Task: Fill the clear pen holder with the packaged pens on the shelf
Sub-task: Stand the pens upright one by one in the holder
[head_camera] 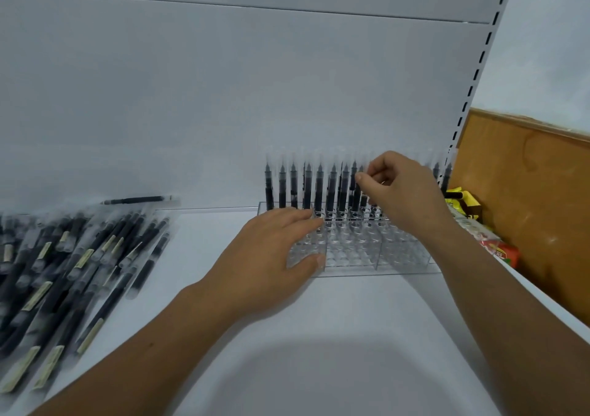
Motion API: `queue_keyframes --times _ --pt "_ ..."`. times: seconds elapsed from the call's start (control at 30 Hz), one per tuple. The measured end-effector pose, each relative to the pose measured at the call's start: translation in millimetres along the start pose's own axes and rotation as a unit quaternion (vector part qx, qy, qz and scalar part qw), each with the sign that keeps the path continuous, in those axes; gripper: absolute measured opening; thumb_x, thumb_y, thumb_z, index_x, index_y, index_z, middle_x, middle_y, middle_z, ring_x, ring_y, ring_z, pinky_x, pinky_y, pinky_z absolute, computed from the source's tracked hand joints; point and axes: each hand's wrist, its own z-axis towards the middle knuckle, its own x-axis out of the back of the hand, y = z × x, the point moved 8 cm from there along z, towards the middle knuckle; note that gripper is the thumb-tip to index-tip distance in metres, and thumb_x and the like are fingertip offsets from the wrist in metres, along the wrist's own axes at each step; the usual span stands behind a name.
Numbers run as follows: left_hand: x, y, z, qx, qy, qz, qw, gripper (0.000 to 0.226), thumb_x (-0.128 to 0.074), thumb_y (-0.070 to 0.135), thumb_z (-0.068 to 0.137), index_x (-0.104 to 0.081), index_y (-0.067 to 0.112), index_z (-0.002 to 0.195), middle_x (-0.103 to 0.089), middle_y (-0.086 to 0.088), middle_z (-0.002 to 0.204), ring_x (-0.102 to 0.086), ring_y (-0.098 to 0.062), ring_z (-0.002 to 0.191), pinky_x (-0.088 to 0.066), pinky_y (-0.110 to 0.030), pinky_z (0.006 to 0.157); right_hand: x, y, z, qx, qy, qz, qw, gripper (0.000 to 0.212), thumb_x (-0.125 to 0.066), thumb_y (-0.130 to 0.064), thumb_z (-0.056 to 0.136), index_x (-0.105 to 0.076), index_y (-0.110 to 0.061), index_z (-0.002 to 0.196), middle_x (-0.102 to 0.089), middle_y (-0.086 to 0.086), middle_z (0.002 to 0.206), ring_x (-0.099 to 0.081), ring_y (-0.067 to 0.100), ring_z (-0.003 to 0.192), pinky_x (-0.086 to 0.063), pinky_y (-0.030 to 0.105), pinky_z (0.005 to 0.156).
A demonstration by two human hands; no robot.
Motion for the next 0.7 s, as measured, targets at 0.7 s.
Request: queue_keyframes --times 0.7 --pt "105.9 -127.1 -105.2 0.183 0.008 0.159 0.97 0.068 -0.03 0.066 0.083 -0.066 0.023 0.122 -0.062 0.006 0.128 -0.05 -0.018 0.126 -0.034 -0.03 0.107 -101.5 -187.6 -23.9 0.172 -0.196 -0.079 0.962 0.02 -0.056 -0.038 0.094 -0.068 -0.035 0.11 -0.068 -0.02 0.1 -0.063 0.007 0.092 -0.048 0.027 0.086"
